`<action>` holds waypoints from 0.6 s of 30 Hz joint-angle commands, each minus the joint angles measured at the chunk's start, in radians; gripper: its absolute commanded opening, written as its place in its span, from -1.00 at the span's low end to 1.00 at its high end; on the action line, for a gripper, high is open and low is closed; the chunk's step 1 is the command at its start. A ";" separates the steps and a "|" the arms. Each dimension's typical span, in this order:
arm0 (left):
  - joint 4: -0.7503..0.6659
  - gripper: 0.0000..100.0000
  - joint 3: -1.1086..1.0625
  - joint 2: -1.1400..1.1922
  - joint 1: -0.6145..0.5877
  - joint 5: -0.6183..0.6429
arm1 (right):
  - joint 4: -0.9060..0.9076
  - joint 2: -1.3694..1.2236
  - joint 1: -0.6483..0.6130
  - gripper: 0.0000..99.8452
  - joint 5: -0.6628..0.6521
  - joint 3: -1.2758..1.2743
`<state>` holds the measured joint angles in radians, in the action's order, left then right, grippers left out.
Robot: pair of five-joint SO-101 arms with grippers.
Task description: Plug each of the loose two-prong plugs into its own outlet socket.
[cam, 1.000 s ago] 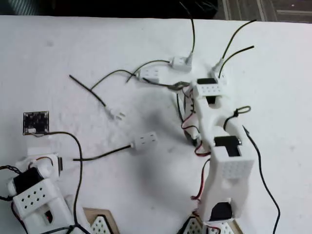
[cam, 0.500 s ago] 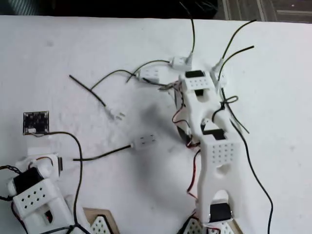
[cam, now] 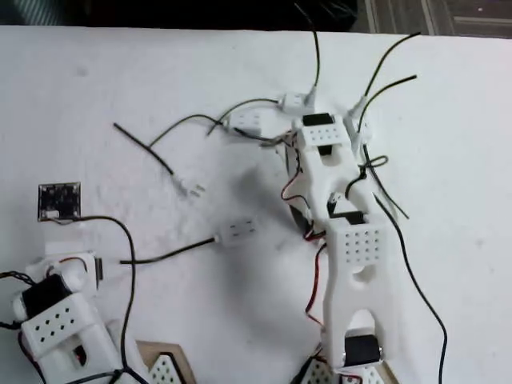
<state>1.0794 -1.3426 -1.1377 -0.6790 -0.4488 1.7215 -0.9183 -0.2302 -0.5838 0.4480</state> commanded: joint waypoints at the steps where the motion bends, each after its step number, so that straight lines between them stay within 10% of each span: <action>1: -0.017 -0.71 0.005 -0.013 0.010 -0.011 | -0.010 0.001 -0.067 -0.97 -0.002 0.057; 18: -0.017 -0.71 0.003 -0.013 0.010 -0.011 | -0.031 0.846 -0.200 -0.97 0.273 -0.402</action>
<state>1.0794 -1.3426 -1.1377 -0.6790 -0.4488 1.7108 -0.2938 -0.3851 -0.3721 0.1028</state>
